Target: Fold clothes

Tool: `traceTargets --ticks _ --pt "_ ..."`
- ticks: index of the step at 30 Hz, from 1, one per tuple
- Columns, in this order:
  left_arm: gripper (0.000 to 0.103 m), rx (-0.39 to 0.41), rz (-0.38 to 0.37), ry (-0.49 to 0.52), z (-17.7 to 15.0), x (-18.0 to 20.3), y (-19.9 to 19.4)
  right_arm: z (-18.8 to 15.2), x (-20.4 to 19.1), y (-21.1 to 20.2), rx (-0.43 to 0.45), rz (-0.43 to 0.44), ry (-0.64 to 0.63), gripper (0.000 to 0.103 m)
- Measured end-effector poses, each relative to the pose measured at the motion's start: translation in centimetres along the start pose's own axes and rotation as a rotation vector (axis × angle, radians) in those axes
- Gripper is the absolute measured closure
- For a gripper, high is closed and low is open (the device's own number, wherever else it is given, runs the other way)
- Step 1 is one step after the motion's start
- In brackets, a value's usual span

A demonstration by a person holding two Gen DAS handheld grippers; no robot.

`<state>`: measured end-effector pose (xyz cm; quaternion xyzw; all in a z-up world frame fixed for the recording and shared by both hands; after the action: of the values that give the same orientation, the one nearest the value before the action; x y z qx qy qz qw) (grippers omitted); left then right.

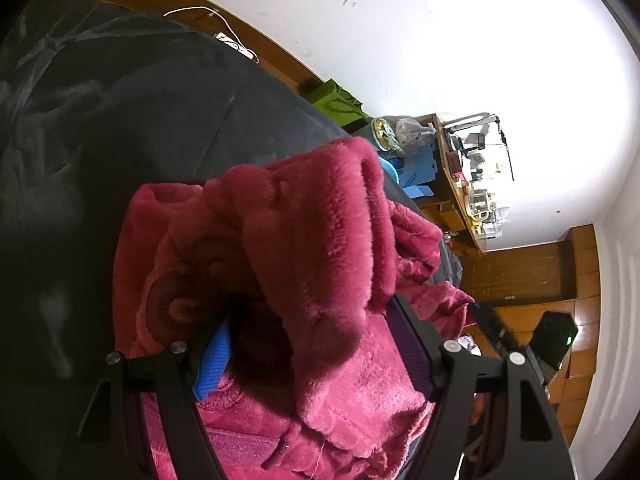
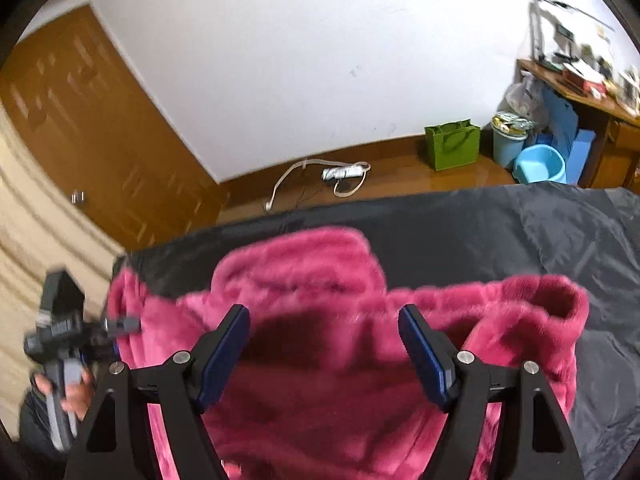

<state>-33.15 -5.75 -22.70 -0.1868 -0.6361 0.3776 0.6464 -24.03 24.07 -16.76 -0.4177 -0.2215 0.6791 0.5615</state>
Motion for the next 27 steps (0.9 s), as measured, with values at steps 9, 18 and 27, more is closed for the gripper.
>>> traceTargets --ticks 9,18,27 --pt "0.026 -0.006 -0.033 -0.013 -0.8 -0.6 -0.5 -4.2 -3.4 4.3 -0.241 -0.164 -0.265 0.025" --pt "0.026 0.005 -0.035 -0.005 -1.5 -2.0 -1.6 -2.5 -6.8 10.6 -0.307 -0.135 -0.298 0.025" --pt "0.026 0.028 -0.008 0.004 -1.7 -2.3 -2.2 2.4 -7.1 4.4 -0.017 -0.073 -0.202 0.025"
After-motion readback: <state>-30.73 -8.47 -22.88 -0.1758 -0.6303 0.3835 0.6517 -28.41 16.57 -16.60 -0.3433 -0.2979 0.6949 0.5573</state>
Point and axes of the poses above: each gripper's, at about its wrist camera, not at the fingertips, and y roughly the way its jaws point, x to its right, z to its top, the point moved 9 cm from there along y, roughly the way its jaws point, and after that the axes turned 2 degrees about z, right-handed, at the moved point
